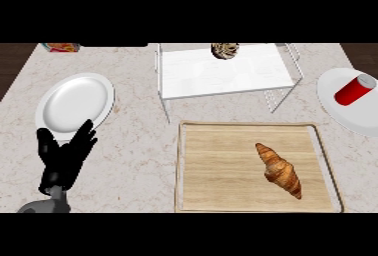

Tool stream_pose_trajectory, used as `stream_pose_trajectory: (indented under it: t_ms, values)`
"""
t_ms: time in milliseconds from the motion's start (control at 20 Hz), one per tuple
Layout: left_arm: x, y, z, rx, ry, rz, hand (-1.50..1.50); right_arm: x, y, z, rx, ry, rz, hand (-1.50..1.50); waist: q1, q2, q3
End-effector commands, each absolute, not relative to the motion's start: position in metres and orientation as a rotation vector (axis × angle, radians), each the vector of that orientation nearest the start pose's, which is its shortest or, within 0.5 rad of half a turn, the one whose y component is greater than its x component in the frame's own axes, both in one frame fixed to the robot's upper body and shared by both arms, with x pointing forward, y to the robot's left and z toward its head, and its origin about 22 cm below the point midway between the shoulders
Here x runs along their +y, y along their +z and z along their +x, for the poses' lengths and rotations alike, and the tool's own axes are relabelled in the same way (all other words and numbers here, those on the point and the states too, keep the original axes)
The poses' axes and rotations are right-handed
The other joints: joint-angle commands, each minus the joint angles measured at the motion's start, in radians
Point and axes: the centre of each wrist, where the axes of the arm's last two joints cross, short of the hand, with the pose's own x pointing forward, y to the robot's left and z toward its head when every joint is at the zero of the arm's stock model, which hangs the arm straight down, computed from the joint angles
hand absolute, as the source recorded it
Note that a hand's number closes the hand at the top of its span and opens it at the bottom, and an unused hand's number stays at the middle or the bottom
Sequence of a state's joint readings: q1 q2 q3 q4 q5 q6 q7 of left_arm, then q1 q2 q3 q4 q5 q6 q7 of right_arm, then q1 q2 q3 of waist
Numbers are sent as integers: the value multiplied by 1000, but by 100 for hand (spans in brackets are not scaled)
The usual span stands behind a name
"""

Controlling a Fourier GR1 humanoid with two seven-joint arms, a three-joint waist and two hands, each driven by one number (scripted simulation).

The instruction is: Pick the cupcake from the tray and place it in the tiered shelf

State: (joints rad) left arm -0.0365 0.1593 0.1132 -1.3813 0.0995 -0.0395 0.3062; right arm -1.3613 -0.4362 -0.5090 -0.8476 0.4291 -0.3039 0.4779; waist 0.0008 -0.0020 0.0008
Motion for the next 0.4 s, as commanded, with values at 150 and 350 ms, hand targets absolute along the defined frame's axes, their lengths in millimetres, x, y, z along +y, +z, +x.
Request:
stream_pose_trajectory:
  t_ms: [150, 350]
  values:
    - [290, -24, 248, -1117, 43, 103, 0, -357, 356, 405, -1712, -415, -560, -150, 2, 2, 0]
    - [312, -25, 248, -1118, 44, 93, 0, -399, 353, 385, -1742, -391, -531, -150, 1, 4, -1]
